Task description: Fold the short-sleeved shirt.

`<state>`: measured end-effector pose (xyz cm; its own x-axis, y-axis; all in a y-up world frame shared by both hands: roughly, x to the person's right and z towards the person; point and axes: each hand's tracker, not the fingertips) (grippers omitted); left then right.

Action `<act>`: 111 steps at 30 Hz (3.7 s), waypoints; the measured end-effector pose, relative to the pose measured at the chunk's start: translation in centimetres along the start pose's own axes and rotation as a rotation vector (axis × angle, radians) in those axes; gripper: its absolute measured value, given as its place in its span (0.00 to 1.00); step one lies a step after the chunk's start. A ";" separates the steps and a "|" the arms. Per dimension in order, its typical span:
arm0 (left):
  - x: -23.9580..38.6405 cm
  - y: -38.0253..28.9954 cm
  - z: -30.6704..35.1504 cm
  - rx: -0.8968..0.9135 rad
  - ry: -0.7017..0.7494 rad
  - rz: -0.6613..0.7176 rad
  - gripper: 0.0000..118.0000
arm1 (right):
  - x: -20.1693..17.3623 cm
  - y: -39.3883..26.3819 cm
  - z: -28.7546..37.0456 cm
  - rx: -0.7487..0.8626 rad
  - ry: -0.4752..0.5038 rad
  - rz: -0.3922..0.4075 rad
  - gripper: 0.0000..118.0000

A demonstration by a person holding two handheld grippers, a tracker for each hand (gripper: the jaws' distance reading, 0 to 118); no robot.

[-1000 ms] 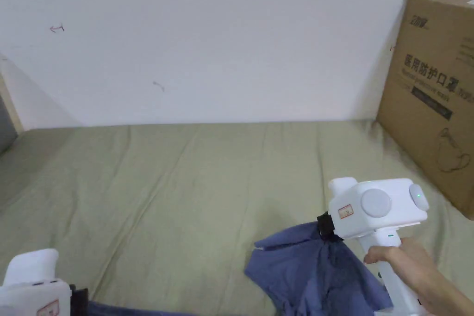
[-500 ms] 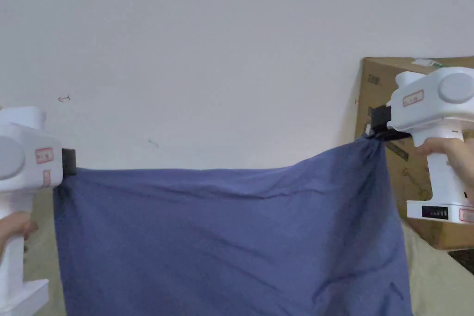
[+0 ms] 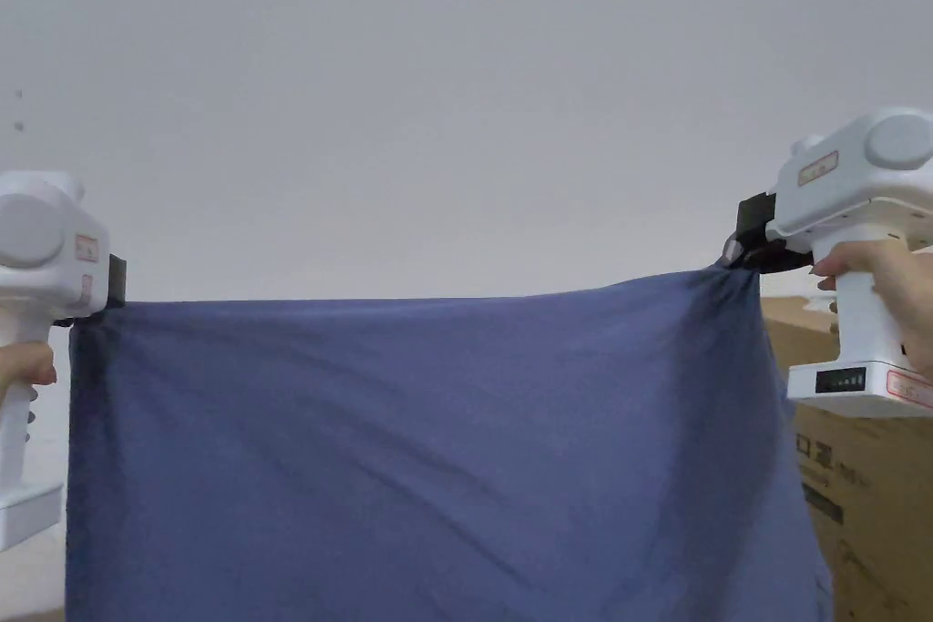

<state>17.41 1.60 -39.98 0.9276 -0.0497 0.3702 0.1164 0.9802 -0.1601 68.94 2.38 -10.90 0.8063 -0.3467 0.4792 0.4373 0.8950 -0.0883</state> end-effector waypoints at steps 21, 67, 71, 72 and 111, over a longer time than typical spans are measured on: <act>0.8 -11.1 -15.8 -0.066 0.169 -0.065 0.01 | -1.9 -10.2 -14.8 -0.127 -0.021 0.054 0.04; -9.3 -55.8 23.7 -0.727 0.049 -0.143 0.01 | 8.6 -60.1 23.9 -0.661 -0.188 -0.107 0.04; -9.7 -55.2 25.2 -0.715 0.059 -0.060 0.55 | 8.3 -60.8 23.7 -0.662 -0.232 -0.024 0.37; -9.8 -55.2 25.5 -0.732 0.054 -0.061 0.78 | 8.3 -60.6 23.7 -0.662 -0.232 -0.019 0.62; -10.4 -59.0 24.4 -0.817 -0.071 0.111 0.02 | 8.2 -61.5 24.5 -0.652 -0.164 -0.046 0.98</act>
<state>-7.80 -50.99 -12.04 0.9274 0.0781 0.3659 0.2726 0.5288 -0.8038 38.88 -48.66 19.81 0.7330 -0.2871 0.6166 0.6619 0.5100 -0.5494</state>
